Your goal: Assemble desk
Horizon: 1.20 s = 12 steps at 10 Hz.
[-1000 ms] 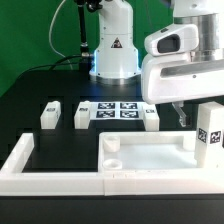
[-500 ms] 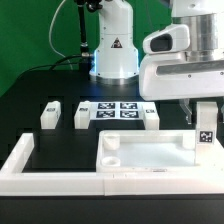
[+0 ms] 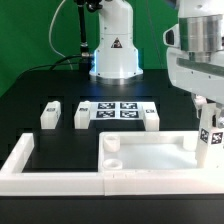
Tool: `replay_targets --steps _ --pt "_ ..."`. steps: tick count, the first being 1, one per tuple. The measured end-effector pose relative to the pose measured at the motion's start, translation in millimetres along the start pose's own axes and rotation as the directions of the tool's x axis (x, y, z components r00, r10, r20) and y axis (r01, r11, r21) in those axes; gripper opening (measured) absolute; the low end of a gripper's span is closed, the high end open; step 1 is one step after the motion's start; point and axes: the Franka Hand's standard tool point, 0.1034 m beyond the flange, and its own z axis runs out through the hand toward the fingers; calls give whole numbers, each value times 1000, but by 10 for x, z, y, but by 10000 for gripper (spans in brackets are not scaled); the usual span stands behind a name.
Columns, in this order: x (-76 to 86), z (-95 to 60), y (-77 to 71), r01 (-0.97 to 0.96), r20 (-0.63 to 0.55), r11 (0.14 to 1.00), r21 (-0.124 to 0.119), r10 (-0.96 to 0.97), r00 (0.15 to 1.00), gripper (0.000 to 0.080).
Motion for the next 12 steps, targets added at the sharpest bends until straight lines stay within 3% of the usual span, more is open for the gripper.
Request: replay_targets --steps 1,3,4,5,6,7,8,9,10,11,12 --pt "-2 3 3 -77 2 997 6 77 997 290" --pt "0 9 7 20 0 1000 3 -20 1000 299" --pt "4 16 17 191 2 982 -3 -191 982 488" --pt "-7 32 2 425 10 905 -11 -424 905 612" --pt "-63 37 -24 593 27 805 -18 -593 805 612" --pt "-109 15 -43 543 3 840 1 -543 840 642" --pt "-89 23 -17 640 1 768 -4 -640 768 647" --pt "-76 28 -18 663 1 748 -4 -663 748 647" --pt "-69 25 -21 751 0 661 -5 -751 661 649" --pt "11 -14 -77 957 -13 284 -55 -959 284 649" --pt "23 10 -94 973 -8 223 -53 -975 223 649"
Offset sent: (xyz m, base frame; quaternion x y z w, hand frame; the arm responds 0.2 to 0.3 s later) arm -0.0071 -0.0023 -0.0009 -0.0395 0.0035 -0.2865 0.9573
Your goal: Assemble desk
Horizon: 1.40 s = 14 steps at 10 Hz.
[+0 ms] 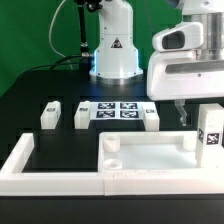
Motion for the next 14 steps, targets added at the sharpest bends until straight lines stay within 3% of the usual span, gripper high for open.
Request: replay_targets --steps 1,2,3,4,5,7,9,11,12,13,14 --pt "-5 3 -6 -59 1 998 0 59 998 649" --pt "-5 5 -1 -72 1 997 0 72 997 549" --pt "-6 7 -4 -144 1 990 0 144 990 549" --pt "-5 7 -2 -207 1 978 0 207 978 367" --pt "2 4 20 -247 -1 969 -3 247 969 292" --pt "1 6 43 -462 -1 887 -4 462 887 292" --pt "-31 4 58 -775 11 632 -16 775 632 292" --pt "-43 12 93 -939 34 345 -8 938 344 292" --pt "-60 9 117 -969 48 246 7 968 246 292" --pt "-70 6 95 -970 50 244 3 968 244 292" --pt "-72 7 96 -984 51 177 -1 983 177 292"
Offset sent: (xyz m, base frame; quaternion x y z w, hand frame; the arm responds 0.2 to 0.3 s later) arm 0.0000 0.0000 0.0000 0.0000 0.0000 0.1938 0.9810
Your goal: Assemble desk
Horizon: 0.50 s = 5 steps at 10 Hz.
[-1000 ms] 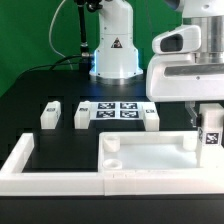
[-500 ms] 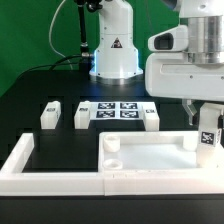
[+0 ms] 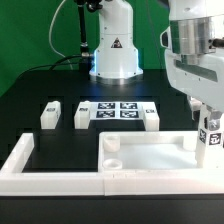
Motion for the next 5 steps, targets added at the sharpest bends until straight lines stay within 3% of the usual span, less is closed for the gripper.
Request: replay_targets --steps 2,5 --pt "7 0 2 -112 0 994 0 112 994 292" --pt "-5 10 33 -449 34 894 13 448 893 292"
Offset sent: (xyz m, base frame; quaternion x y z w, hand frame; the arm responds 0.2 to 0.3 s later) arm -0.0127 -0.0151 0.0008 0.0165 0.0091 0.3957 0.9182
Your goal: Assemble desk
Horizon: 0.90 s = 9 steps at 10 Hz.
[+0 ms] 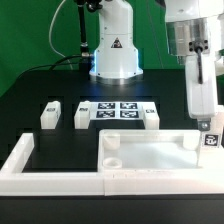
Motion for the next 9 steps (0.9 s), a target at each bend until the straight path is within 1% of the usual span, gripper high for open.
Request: replay_targets --steps 1,2,5,6,7,8,9 --pt "-16 1 8 -85 7 996 18 85 996 292" --pt "-18 -3 7 -110 5 994 26 109 994 294" --pt "-13 6 11 -88 2 996 26 88 996 295" --pt "-12 13 15 -81 1 996 25 81 997 448" --pt "-13 17 18 -76 1 997 24 76 997 573" --pt "-43 -7 11 -66 3 997 27 66 998 573" --pt "-170 -199 -2 -34 23 999 42 33 999 634"
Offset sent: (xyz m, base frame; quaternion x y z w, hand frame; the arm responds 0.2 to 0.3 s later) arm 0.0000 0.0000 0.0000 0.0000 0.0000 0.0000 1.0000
